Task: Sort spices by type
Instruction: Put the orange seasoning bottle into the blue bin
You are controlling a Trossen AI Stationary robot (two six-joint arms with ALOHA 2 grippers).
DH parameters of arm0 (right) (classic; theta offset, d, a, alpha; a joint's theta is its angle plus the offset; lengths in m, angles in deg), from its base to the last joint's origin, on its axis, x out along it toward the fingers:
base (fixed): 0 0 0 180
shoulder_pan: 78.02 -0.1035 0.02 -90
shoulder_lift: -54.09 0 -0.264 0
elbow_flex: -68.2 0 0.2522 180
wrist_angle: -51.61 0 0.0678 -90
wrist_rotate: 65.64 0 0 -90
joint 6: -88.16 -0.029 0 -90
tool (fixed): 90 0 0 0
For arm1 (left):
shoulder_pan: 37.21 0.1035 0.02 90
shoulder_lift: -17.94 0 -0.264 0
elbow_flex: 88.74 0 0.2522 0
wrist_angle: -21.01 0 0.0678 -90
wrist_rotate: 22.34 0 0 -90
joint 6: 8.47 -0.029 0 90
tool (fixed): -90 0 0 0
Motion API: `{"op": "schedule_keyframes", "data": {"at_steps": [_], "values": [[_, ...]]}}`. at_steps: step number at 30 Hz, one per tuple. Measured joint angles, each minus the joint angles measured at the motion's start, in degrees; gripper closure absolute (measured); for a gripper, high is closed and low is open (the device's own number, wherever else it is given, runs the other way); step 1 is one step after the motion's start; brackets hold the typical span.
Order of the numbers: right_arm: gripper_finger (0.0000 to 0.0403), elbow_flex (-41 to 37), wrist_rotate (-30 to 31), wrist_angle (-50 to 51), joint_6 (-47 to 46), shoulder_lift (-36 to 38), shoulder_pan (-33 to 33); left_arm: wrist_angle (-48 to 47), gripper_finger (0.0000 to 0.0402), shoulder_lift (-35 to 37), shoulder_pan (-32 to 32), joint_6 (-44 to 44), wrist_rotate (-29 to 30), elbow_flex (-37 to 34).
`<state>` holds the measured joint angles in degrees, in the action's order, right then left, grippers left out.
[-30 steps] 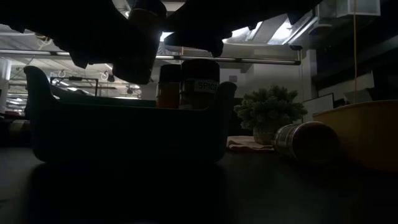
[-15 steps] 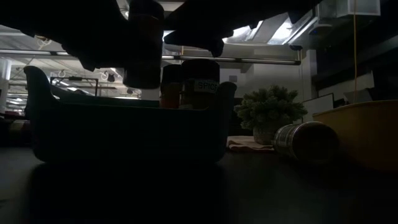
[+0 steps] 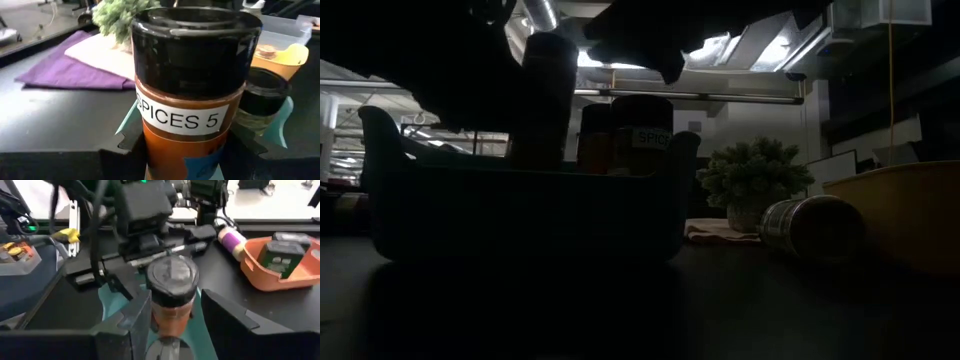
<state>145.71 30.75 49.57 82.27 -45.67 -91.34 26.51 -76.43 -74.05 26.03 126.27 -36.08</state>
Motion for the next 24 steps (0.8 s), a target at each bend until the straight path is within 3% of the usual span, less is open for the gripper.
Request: {"op": "schedule_keyframes", "data": {"at_steps": [24], "values": [[0.023, -0.1, 6.1, 1.9, 1.9, -2.0, 0.2, -2.8, 0.0231, -0.1, 0.3, 4.3, -3.4, 0.0]]}}
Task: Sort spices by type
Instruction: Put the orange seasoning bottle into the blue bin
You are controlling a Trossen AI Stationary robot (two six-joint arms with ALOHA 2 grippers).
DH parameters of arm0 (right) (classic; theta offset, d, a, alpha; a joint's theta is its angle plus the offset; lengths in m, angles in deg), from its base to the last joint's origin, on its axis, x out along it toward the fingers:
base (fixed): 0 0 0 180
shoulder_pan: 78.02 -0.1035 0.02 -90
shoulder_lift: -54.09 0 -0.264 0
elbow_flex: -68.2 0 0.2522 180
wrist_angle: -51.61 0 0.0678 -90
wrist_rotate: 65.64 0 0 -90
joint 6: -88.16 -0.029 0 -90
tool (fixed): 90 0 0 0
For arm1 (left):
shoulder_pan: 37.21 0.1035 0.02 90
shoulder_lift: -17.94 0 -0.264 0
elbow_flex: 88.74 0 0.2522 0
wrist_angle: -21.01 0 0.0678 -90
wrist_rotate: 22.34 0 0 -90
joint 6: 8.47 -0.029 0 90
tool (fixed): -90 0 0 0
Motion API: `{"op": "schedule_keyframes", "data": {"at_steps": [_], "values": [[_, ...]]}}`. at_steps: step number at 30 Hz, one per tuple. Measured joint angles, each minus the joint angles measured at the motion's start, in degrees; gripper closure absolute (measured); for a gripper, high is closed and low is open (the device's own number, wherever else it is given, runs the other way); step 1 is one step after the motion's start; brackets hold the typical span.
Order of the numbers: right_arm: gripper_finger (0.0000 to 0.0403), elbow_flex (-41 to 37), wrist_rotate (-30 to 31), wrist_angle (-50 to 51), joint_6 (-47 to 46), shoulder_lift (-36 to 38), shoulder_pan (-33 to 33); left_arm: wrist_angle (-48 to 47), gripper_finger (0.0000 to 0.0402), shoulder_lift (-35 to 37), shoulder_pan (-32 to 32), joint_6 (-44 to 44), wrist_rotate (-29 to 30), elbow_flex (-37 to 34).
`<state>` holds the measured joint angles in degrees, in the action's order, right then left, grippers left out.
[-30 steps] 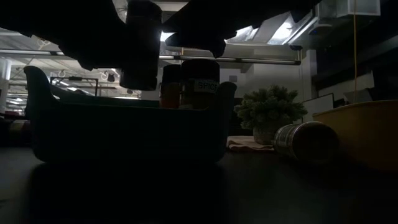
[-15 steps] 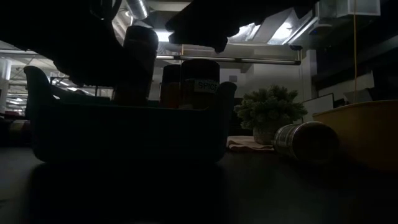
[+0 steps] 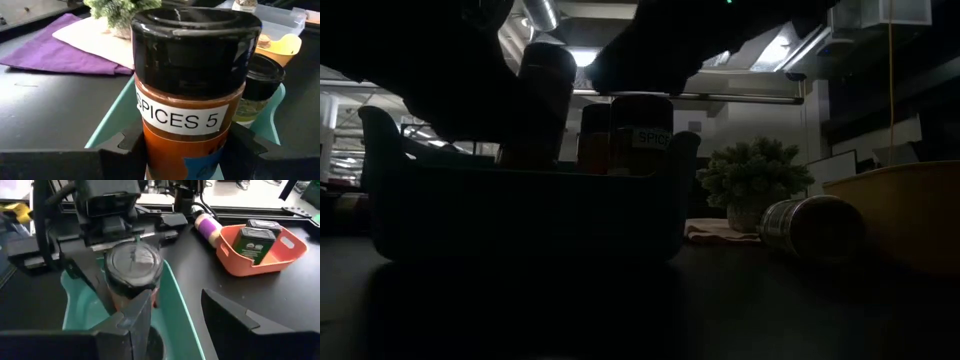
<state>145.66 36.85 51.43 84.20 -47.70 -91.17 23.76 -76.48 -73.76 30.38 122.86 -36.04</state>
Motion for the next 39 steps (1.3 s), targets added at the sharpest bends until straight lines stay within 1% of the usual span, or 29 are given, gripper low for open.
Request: {"op": "schedule_keyframes", "data": {"at_steps": [8, 16, 19, 22, 29, 39], "values": [[0.023, 0.0, 0.0, -3.5, 0.0, -3.5, 0.0, -1.0, 0.0231, -0.1, 0.7, 0.2, -1.1, 0.0], [0.023, -0.1, 0.0, -4.7, 0.1, -4.2, 0.0, -1.2, 0.0231, -0.1, 0.7, 0.8, -1.1, 0.0], [0.023, -0.1, 0.0, -4.7, 0.1, -4.2, 0.0, -1.1, 0.023, -0.1, 1.1, 0.4, -2.3, 0.0], [0.023, -0.1, 0.0, -4.7, 0.1, -4.2, 0.0, -1.1, 0.022, -0.1, 1.8, 0.1, -3.9, 0.0], [0.023, -0.1, -0.2, -4.9, 0.0, -4.2, 0.0, -1.3, 0.0179, -0.1, 3.6, -1.4, -5.6, 0.0], [0.023, 0.0, -0.1, -2.4, 1.4, -4.2, 0.0, -1.4, 0.0172, 0.0, 4.0, -1.8, -5.6, 0.1]]}}
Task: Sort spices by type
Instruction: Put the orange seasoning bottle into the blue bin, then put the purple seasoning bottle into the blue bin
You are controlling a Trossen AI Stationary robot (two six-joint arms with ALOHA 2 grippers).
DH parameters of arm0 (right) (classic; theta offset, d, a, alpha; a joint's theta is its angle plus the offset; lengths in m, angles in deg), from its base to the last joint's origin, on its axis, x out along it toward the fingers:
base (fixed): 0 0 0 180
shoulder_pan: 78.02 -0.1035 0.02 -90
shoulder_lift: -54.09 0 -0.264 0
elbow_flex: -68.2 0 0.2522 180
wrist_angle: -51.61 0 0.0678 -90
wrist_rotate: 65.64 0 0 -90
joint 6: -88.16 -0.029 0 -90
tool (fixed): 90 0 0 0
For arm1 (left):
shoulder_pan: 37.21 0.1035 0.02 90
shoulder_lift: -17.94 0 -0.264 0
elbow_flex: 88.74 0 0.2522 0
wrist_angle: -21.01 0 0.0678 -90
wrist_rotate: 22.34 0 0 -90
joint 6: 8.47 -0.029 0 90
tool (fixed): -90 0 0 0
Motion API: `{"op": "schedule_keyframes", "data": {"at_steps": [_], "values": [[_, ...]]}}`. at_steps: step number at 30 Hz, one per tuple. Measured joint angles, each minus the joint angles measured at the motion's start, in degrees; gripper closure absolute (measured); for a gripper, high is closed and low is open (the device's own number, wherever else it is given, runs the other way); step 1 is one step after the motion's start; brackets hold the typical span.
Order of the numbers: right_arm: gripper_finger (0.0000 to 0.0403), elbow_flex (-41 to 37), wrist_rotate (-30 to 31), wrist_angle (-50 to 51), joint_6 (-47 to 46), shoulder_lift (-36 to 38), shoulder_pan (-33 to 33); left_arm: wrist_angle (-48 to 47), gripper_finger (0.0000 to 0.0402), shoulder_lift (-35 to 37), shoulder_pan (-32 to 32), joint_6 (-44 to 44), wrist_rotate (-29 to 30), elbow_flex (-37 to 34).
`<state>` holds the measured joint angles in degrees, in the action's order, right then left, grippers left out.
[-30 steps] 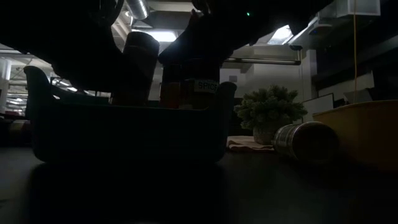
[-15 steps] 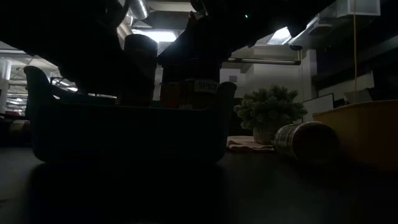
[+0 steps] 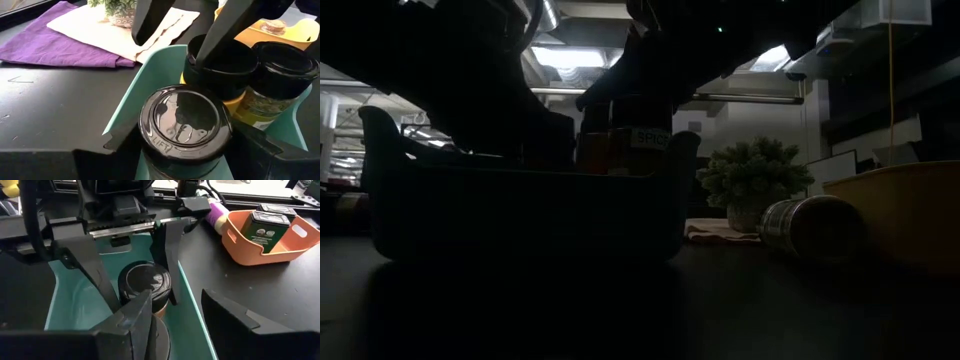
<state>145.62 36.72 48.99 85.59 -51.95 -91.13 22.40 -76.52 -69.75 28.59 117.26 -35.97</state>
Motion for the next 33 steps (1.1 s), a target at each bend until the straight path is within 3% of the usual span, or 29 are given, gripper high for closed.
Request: {"op": "schedule_keyframes", "data": {"at_steps": [18, 33], "values": [[0.023, 0.1, 0.1, 4.2, 1.5, 5.4, 0.0, -3.0, 0.0171, 6.1, -2.9, -3.8, -1.1, 0.0], [0.023, 0.0, 0.1, 10.9, 1.6, 10.4, 0.0, -22.2, 0.0171, 25.0, -4.3, 7.6, -1.2, 0.0]]}}
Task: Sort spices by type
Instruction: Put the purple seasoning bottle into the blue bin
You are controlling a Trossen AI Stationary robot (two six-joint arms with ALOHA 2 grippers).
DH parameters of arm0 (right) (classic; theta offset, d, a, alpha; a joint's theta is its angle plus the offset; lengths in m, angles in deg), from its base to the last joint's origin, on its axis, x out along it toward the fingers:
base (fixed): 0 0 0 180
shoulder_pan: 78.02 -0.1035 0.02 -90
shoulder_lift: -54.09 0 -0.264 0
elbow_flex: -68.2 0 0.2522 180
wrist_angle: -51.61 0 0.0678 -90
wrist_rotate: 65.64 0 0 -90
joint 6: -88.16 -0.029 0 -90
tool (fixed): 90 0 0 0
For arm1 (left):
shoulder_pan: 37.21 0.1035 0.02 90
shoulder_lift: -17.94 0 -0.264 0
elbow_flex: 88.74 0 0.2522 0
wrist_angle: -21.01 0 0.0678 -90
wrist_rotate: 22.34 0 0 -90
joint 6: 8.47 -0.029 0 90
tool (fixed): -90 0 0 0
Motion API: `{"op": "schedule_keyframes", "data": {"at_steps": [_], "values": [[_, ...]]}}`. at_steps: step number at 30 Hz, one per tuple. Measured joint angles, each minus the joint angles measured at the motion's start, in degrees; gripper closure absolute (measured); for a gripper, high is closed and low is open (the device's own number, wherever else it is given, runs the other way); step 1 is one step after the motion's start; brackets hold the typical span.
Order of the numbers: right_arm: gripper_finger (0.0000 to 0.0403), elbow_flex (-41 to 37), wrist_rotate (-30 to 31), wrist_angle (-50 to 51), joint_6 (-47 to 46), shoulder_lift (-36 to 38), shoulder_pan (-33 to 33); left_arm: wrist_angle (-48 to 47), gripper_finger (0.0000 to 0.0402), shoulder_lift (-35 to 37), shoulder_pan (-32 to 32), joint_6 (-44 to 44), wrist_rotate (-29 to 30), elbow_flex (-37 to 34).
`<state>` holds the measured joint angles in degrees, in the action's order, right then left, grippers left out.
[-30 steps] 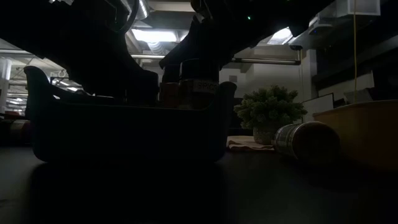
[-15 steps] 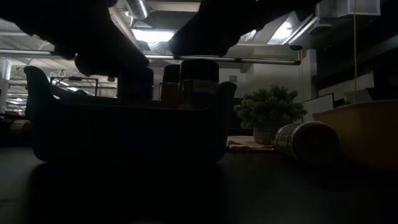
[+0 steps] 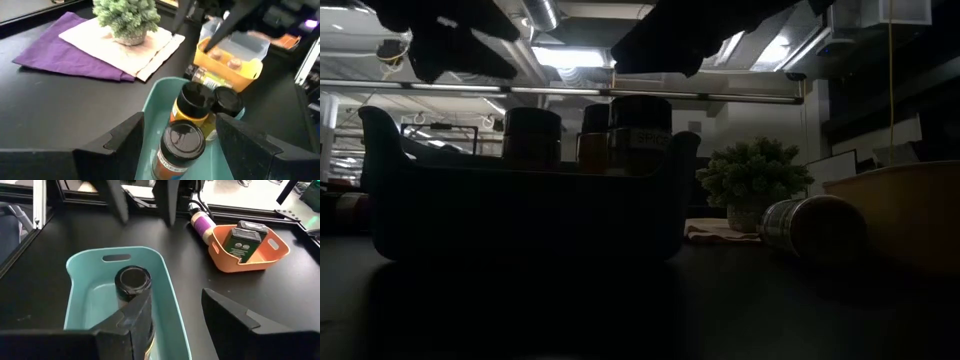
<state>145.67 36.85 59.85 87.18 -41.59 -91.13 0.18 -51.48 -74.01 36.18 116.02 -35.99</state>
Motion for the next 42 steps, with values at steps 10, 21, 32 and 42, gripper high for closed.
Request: {"op": "schedule_keyframes", "data": {"at_steps": [10, 21, 32, 42], "values": [[0.023, 0.0, 0.0, 3.8, 1.3, 0.5, 0.0, -16.5, 0.0171, 12.0, 0.1, 14.9, 0.0, 0.0], [0.023, 0.0, 0.0, 5.8, 1.5, 0.5, 0.0, -36.0, 0.0171, 20.6, 0.1, 63.5, -5.8, 0.0], [0.023, 0.0, 0.0, 6.2, 3.0, 0.4, 0.0, -36.0, 0.0171, 20.8, 0.5, 73.7, -6.4, 0.0], [0.023, 0.0, -0.1, 6.2, 3.0, 0.4, 0.0, -53.3, 0.0171, 20.2, 4.0, 103.1, -6.2, 0.0]]}}
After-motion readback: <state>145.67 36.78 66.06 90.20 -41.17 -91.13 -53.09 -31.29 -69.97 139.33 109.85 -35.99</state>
